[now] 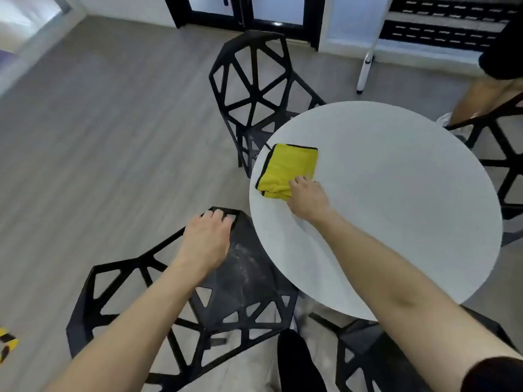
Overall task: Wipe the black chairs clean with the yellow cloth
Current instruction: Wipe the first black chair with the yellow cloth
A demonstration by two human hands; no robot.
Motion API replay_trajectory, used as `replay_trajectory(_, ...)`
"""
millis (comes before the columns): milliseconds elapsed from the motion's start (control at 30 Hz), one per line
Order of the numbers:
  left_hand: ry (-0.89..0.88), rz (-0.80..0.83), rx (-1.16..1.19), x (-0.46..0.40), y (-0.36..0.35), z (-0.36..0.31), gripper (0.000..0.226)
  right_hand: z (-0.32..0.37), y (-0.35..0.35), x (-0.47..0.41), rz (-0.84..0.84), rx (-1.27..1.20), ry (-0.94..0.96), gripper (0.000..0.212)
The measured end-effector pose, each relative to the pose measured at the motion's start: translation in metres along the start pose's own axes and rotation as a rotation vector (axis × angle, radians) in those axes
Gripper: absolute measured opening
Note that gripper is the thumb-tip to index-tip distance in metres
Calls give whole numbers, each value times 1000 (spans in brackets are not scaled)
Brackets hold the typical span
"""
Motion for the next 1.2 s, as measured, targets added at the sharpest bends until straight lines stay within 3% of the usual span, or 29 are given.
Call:
replay_trajectory(167,-5,-49,27,-28,-8,8,14,-7,-34,-22,46,-74,-30,48)
replay_trajectory(300,-61,0,62,-47,-32,-10,17,20,-48,62,18,-97,8,54)
replay_trajectory(467,-323,164,108,-56,-89,-86,53,39,-57,165,18,-164,151,45)
replay_trajectory(567,-398,270,62,-49,-121,-111,81,13,-53,163,-87,-192,88,47)
replay_trajectory(733,-472,137,57,-50,-125,-124,52,17,-80,173,98,-143,133,112)
replay_trajectory(800,-562,95,63,-40,-125,-125,33,29,-88,193,140,-82,148,120)
replay_trajectory(867,-566,83,167,-27,-116,-118,14,37,-92,208,141,-35,150,108)
replay_trajectory(1033,-219,119,632,3,-79,-47,34,72,-67,209,10,-211,95,57)
replay_trajectory(1200,43,212,908,70,-65,67,27,142,-17,209,98,-856,-223,7)
Point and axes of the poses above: each hand's wrist, its own x-axis away from the middle knuckle, its own y-axis out of the back of the hand, z = x × y, the point moved 9 cm from there along -x, towards the middle knuckle, and after that the axes turned 10 degrees about x, right-handed, at the moved point
